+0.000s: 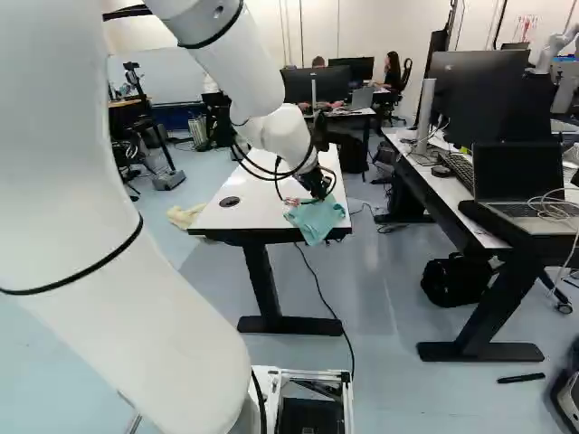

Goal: Clean the table with the green towel

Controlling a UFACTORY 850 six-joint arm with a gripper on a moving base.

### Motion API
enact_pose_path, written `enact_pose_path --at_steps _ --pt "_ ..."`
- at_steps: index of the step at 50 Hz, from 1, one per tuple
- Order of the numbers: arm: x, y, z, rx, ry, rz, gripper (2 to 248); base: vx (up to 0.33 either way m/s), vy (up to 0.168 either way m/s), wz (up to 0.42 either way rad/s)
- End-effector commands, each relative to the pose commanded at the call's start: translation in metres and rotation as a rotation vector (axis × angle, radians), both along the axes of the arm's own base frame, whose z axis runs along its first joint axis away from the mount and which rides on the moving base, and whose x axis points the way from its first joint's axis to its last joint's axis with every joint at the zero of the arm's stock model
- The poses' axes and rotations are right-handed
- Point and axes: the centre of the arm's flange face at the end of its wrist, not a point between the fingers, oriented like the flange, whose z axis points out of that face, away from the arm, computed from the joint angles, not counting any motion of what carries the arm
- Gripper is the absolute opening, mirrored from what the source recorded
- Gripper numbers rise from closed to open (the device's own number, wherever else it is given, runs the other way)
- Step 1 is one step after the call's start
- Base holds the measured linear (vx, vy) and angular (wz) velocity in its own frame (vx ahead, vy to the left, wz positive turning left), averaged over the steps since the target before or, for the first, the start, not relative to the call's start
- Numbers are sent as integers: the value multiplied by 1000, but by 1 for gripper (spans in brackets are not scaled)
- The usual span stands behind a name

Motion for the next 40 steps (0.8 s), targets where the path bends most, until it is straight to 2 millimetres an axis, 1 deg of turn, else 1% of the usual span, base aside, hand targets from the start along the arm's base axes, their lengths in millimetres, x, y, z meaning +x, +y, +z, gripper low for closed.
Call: enact_pose_path --at_steps 5,19,40 --pt "1 -6 0 0 0 -12 21 0 0 0" --pt "1 -7 -1 0 1 -13 21 0 0 0" --pt "9 -10 -23 18 46 -13 21 0 0 0"
